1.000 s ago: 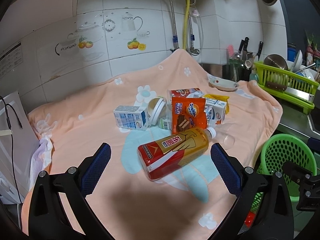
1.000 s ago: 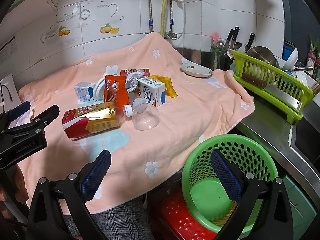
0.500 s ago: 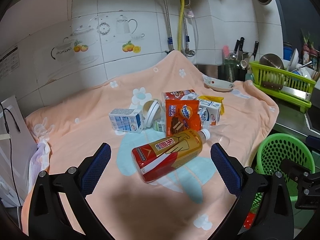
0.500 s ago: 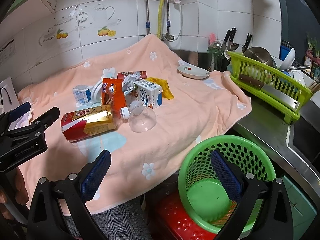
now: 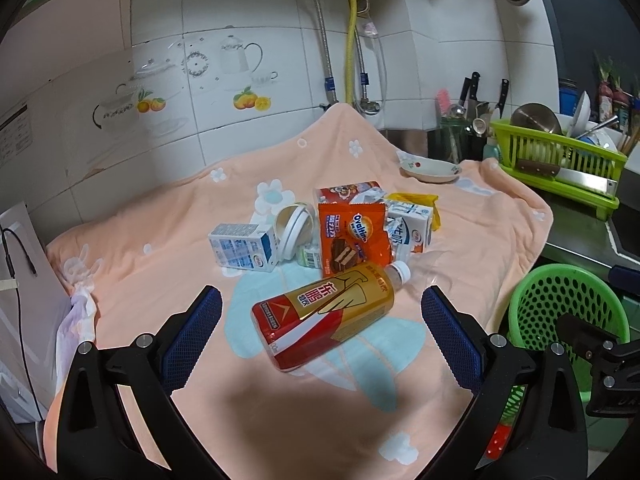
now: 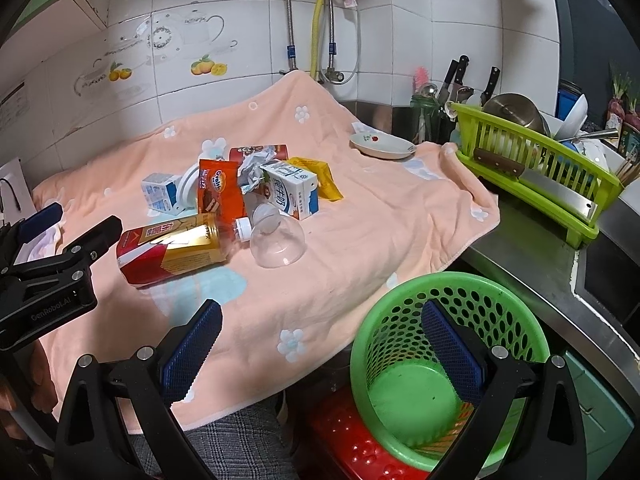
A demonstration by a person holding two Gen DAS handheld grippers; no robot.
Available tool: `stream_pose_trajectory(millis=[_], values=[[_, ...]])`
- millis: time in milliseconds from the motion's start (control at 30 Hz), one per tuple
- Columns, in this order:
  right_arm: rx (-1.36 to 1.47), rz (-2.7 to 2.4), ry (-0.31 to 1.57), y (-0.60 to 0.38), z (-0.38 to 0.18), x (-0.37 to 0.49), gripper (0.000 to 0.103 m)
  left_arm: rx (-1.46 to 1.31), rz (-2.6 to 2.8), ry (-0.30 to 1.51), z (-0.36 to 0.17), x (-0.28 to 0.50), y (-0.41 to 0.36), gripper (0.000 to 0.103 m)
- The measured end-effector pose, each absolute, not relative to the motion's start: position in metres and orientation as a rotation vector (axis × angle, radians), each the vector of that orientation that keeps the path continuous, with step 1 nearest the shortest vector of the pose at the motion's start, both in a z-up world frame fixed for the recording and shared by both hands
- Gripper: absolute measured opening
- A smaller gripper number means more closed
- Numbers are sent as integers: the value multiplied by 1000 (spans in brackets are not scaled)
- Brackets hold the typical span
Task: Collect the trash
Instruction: 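Move both tools toward the red-and-gold drink bottle on the towel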
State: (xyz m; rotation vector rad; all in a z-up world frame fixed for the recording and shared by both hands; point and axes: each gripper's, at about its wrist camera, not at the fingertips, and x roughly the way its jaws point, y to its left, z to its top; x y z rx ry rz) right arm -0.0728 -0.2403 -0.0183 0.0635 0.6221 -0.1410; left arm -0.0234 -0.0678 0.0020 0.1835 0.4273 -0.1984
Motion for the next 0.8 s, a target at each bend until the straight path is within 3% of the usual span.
stream_pose_trajectory(millis=[800], values=[[57, -142, 623, -245, -18, -68, 97, 212, -225, 441, 0, -16, -80, 98]])
